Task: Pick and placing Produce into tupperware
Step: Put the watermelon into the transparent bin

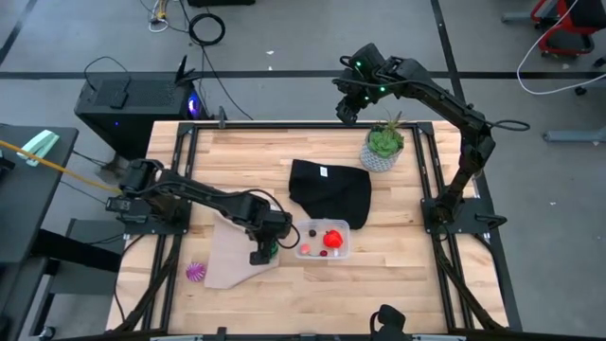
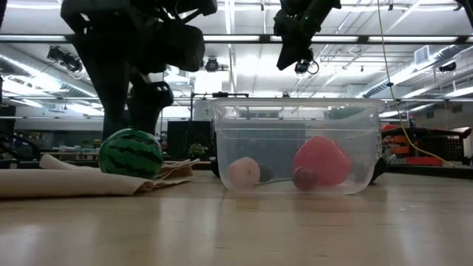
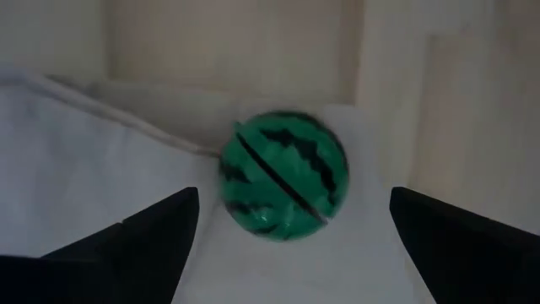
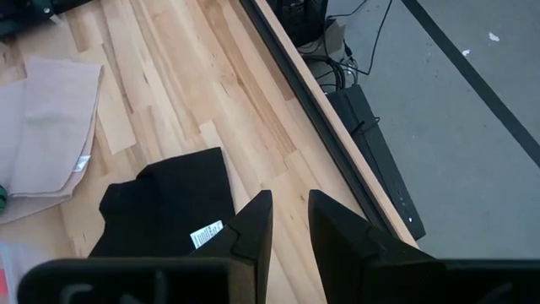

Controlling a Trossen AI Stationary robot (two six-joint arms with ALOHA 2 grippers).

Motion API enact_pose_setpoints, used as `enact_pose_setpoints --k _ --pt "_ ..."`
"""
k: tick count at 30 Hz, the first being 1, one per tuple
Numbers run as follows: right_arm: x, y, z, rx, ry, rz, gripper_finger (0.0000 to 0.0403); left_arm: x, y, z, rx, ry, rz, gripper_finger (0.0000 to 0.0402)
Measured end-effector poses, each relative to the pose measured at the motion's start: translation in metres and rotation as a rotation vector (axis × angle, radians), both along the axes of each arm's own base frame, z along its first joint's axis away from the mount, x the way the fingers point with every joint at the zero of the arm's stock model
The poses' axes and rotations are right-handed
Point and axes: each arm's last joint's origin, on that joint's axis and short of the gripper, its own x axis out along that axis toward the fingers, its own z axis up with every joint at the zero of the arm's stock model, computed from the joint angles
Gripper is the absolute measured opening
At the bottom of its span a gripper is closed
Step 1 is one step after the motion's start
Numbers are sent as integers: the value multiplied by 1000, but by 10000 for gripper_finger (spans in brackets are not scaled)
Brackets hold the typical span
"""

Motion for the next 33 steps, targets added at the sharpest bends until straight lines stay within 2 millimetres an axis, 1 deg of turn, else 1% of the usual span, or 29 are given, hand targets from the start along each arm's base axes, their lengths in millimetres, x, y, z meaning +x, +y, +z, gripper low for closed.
enact_pose_setpoints --k 4,9,13,18,26,33 --pt "0 0 0 -2 1 3 87 3 -2 -6 -26 15 18 398" --pt "0 0 0 -2 1 2 87 6 -7 -15 -22 20 -8 399" --pt "0 0 0 -2 1 3 87 7 -11 -23 5 42 -19 399" --pt "0 0 0 -2 1 2 87 7 -15 -29 64 41 -28 395" --pt "0 0 0 -2 1 2 87 7 -16 -30 84 40 -19 380" --pt "0 0 0 -2 0 2 87 7 -16 -30 81 46 -2 351"
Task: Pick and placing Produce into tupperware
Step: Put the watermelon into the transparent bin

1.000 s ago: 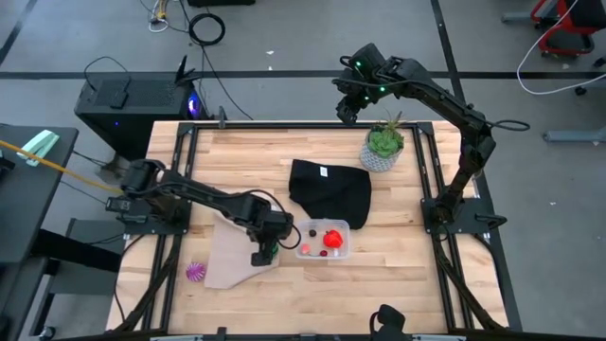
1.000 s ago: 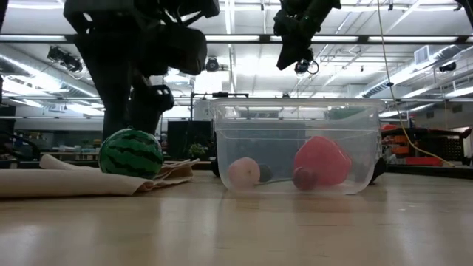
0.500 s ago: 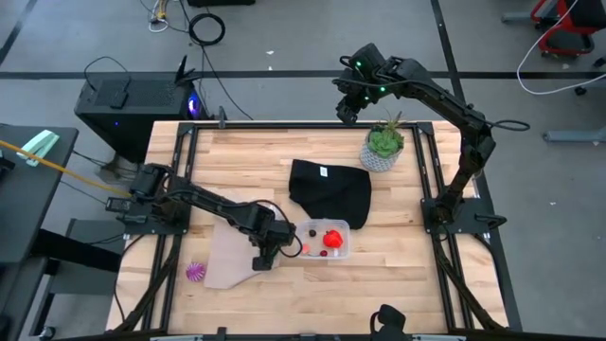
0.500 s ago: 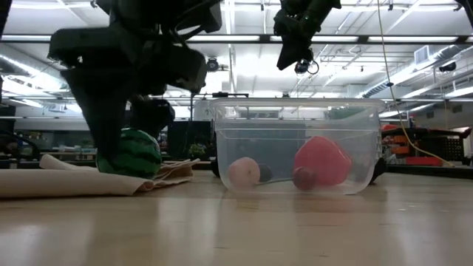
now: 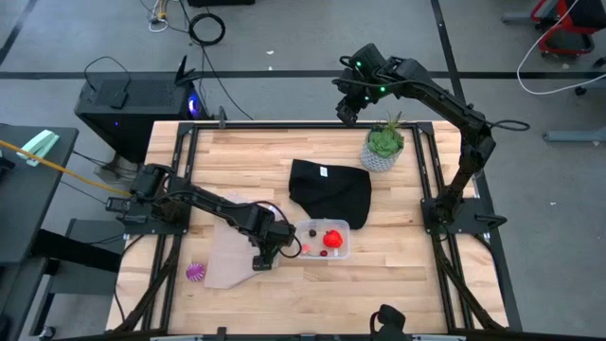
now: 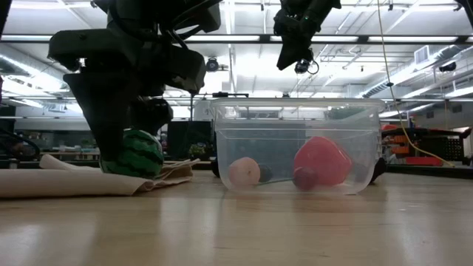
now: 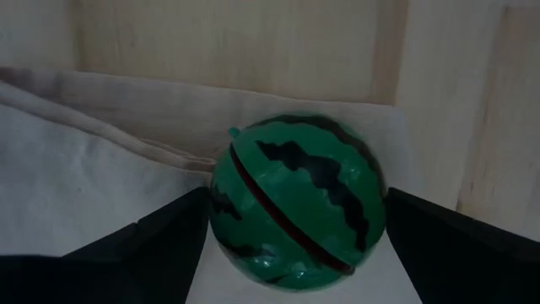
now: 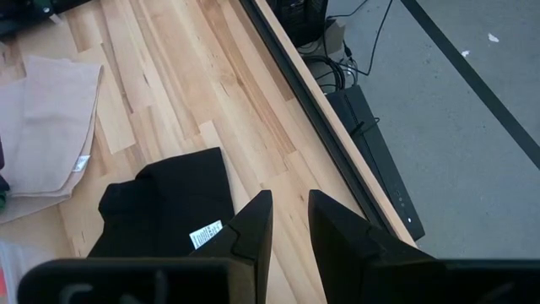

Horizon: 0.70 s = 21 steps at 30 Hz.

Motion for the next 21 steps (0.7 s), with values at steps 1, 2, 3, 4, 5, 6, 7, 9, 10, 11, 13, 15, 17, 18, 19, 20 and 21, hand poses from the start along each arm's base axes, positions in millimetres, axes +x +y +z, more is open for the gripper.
enact_pose_setpoints --k 1,2,3,4,5,6,7,9,10,11,13,15,17,18,19,20,21 --pt "0 0 0 0 0 0 87 0 0 0 -1 1 5 346" --pt "0 0 0 0 0 0 87 0 0 0 -1 1 8 341" --pt "0 0 0 0 0 0 87 0 0 0 -1 2 9 336" --pt "0 0 0 0 0 0 87 0 0 0 -1 2 9 330" --pt "0 0 0 0 0 0 87 0 -1 0 -2 2 9 324" --pt "0 0 0 0 0 0 87 0 -1 0 -2 2 7 318" --pt "0 0 0 0 0 0 87 0 -1 0 -2 2 6 312" --pt "0 0 0 0 0 0 87 -1 -2 0 -2 3 6 301" --pt "0 0 0 0 0 0 87 -1 -2 0 -4 3 6 298" --pt "0 0 0 0 0 0 87 -1 -2 0 -5 3 5 295" --pt "0 0 0 0 -1 0 87 -1 -2 2 -7 -1 5 293" --pt "0 0 0 0 -1 0 87 -1 -2 3 -8 -6 6 295" --pt "0 0 0 0 0 0 87 -3 -1 6 -9 -8 5 299" --pt "0 0 0 0 0 0 87 -3 -1 9 -12 -17 5 301" --pt "0 0 0 0 -1 0 87 -4 -1 12 -13 -20 5 302" --pt "0 0 0 -1 0 0 87 -6 -1 14 -13 -19 5 302" --pt "0 0 0 -1 0 0 87 -7 0 17 -14 -21 7 302"
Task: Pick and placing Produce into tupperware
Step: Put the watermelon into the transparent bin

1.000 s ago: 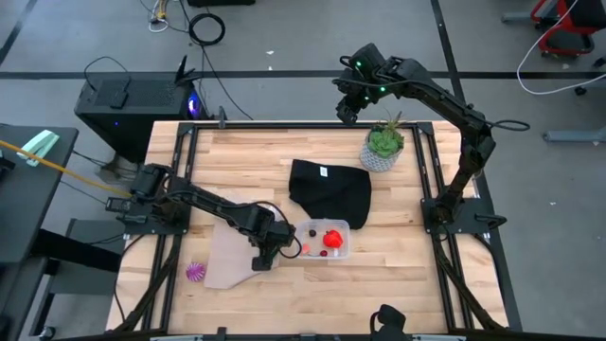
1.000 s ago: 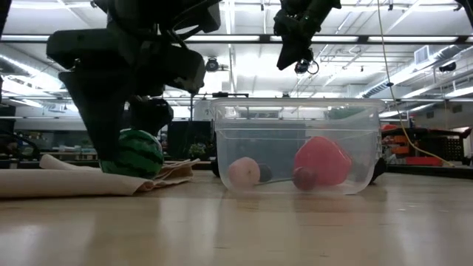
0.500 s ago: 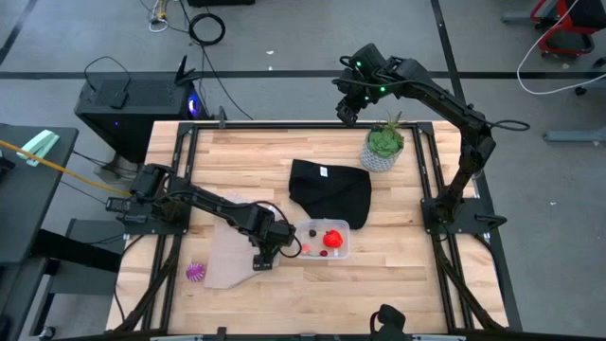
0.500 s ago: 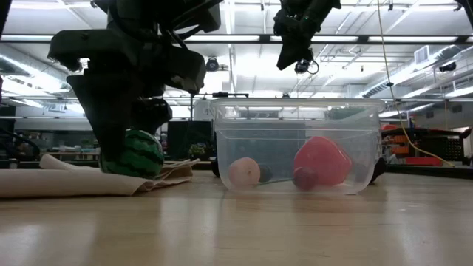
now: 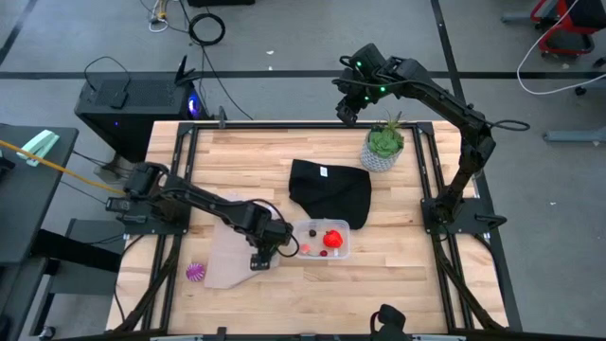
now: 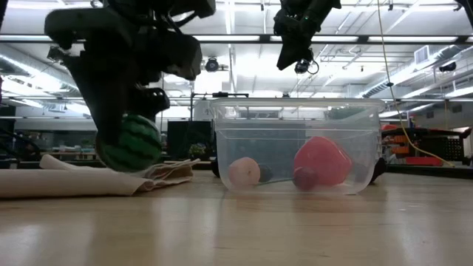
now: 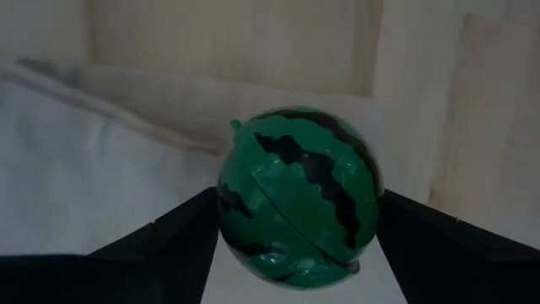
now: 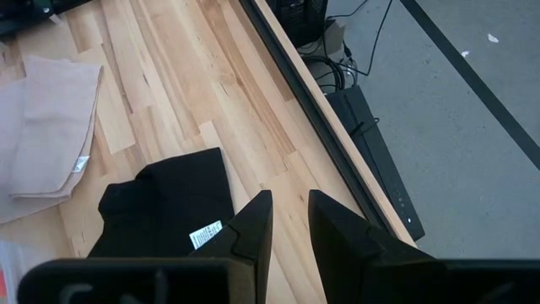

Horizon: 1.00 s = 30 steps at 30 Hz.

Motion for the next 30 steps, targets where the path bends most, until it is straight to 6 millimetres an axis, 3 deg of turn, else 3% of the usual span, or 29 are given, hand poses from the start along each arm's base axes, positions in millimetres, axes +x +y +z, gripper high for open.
enact_pose_setpoints --k 9,21,30 --pt "0 0 0 0 0 0 87 -12 4 45 -30 -72 52 301" --pt "-1 1 -1 7 8 0 87 12 32 136 -52 -367 147 301" --pt "-1 1 -1 12 19 3 87 -15 53 209 62 -254 88 296"
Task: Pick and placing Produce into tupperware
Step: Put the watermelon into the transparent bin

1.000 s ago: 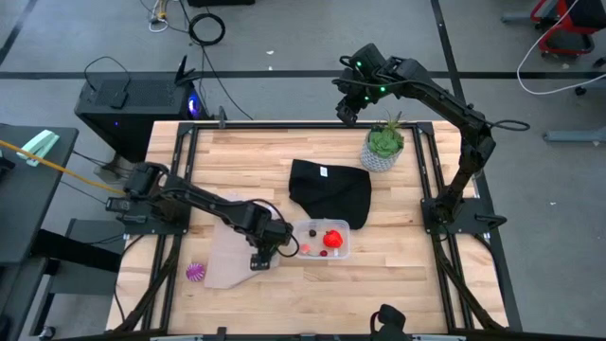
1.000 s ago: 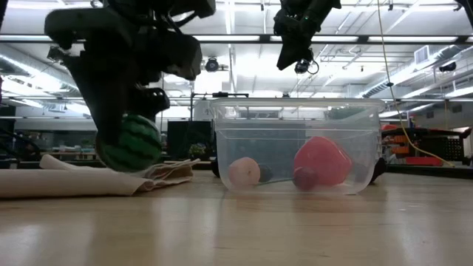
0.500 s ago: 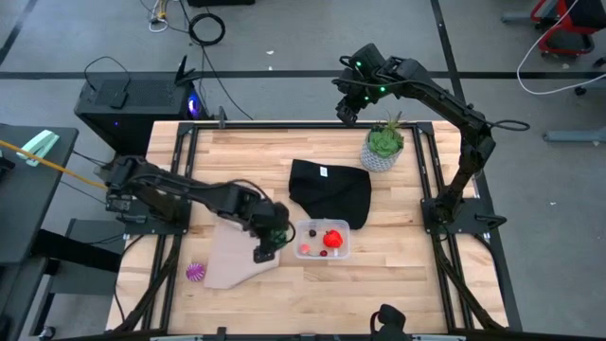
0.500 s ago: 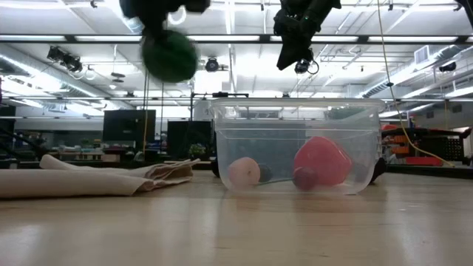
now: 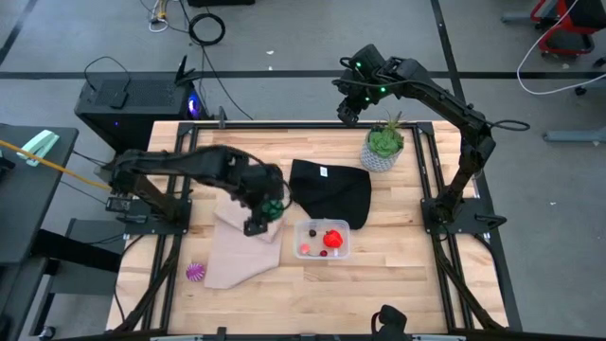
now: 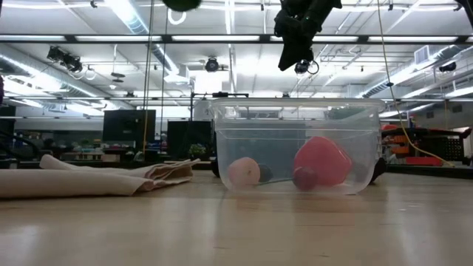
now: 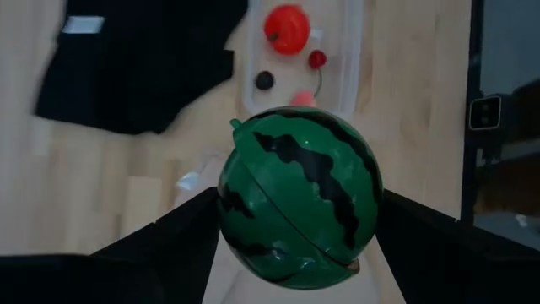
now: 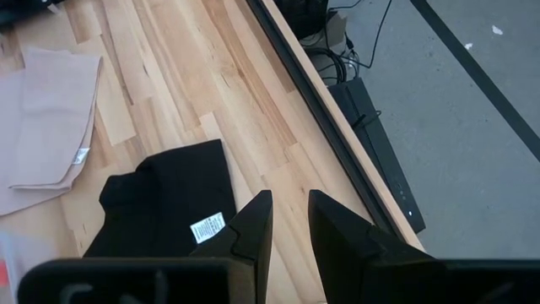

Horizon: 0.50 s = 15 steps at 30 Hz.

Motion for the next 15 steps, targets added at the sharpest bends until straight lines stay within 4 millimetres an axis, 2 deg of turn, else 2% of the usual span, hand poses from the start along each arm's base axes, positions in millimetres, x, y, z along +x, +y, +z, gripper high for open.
enact_pose_setpoints --k 4,6,15 --pt "0 0 0 -2 1 3 87 -4 9 25 23 -6 -4 296" --pt "0 0 0 -2 1 3 87 -1 13 29 36 29 -11 296" --pt "-2 0 -1 11 18 1 87 37 15 35 88 -2 -127 297"
